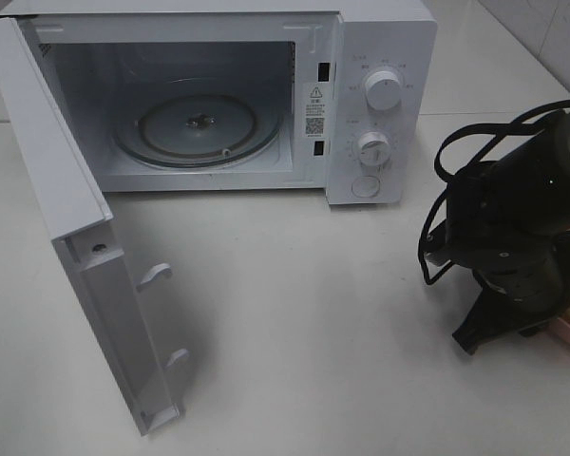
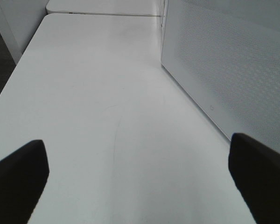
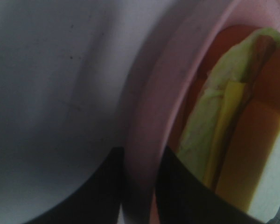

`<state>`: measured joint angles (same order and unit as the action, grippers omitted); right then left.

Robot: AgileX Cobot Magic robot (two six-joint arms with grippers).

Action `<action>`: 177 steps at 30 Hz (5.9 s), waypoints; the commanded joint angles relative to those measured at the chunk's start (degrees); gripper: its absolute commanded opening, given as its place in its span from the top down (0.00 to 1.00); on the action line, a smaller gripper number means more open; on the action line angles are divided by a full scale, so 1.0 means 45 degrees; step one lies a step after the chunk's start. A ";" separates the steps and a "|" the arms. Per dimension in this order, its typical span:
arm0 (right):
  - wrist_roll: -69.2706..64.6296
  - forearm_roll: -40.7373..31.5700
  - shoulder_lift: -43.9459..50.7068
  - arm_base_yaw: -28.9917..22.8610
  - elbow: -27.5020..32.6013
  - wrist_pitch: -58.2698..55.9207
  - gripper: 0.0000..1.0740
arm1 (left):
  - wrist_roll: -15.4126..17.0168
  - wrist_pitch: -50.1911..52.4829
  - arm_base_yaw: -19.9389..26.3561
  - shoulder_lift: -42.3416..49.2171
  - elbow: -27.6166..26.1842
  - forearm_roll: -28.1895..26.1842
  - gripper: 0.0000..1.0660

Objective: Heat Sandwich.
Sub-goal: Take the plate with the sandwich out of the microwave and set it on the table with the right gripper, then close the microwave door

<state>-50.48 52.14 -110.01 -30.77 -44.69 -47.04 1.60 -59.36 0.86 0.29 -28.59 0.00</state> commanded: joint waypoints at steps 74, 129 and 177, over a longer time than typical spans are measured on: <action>0.9957 -0.8569 1.9379 0.0000 0.1821 -0.4011 0.31 | -0.0013 0.0089 -0.0064 0.0255 0.0038 -0.0076 0.05; 1.0211 -1.1052 2.4841 0.5882 0.3476 -0.2750 0.31 | -0.0013 0.0089 -0.0064 0.0242 0.0038 0.0000 0.05; 1.0211 -1.1052 2.4841 0.5882 0.3476 -0.2750 0.31 | 0.0038 0.1655 -0.0064 -0.0076 -0.0318 0.0000 0.10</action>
<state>-5.04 2.64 0.23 -4.53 -29.05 -59.36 1.60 -53.29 0.86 -0.17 -29.62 0.00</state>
